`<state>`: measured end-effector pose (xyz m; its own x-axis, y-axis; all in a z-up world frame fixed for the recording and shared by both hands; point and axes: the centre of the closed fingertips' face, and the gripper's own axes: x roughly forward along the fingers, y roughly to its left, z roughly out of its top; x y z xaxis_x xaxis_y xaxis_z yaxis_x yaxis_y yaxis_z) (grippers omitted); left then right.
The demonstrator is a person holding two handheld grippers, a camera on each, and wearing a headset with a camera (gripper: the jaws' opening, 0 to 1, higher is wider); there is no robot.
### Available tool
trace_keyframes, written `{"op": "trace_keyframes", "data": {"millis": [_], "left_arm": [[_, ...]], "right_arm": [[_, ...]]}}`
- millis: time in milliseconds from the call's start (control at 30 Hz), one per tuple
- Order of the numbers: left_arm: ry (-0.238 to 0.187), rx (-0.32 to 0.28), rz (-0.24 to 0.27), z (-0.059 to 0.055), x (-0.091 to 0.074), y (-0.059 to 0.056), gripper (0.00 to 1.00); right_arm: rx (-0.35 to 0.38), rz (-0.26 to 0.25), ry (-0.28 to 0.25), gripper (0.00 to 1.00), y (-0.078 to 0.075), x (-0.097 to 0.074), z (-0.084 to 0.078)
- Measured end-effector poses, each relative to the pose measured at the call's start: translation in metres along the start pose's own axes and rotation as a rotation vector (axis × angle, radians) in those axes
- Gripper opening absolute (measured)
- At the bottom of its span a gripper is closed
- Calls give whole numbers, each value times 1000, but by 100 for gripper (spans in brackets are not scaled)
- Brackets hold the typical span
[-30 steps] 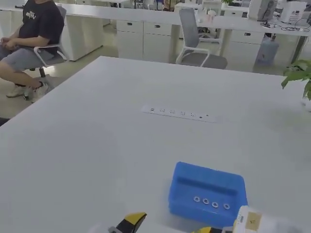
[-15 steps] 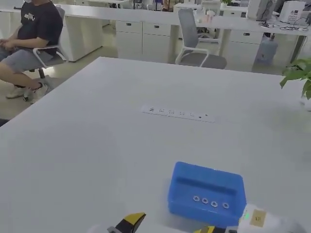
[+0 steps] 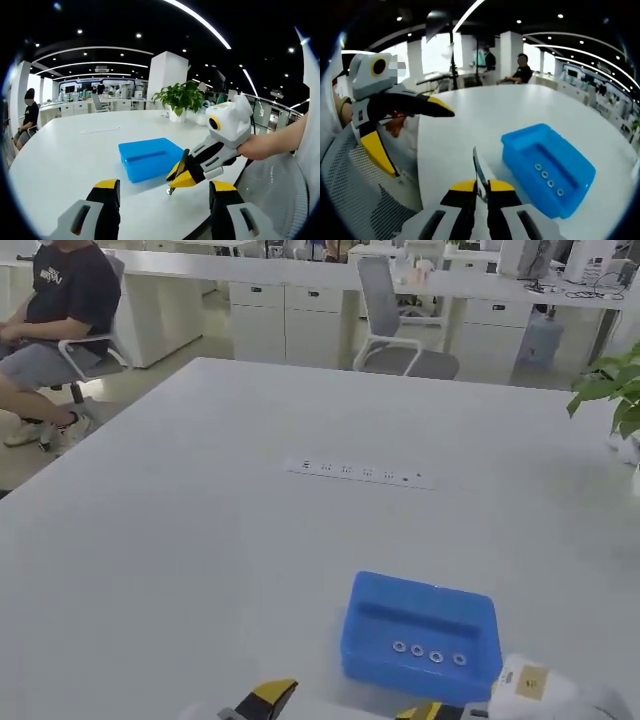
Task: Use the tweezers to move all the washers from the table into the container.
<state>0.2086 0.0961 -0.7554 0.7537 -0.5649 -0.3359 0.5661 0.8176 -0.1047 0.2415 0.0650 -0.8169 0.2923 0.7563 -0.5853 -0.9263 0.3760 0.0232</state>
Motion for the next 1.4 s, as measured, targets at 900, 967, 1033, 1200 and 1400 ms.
{"op": "trace_keyframes", "data": {"millis": [900,967,1033,1200,1400], "left_arm": [[7,1,-6,-2,0,0,73],[7,2,-5,-2,0,0,73],[5,0,-5,-3,0,1,73],[1,0,0,-1,0,1,73],[-2,1,3,-1,-1,2,73]], "right_arm": [[14,21,-13,6,5,6,1],[64,11,-26,6,2,6,2],[33,14,-20,6,3,6,1],[26,-13,-3,4,-2,4,0],[57,-38,-15,3,-5,0,-2]]}}
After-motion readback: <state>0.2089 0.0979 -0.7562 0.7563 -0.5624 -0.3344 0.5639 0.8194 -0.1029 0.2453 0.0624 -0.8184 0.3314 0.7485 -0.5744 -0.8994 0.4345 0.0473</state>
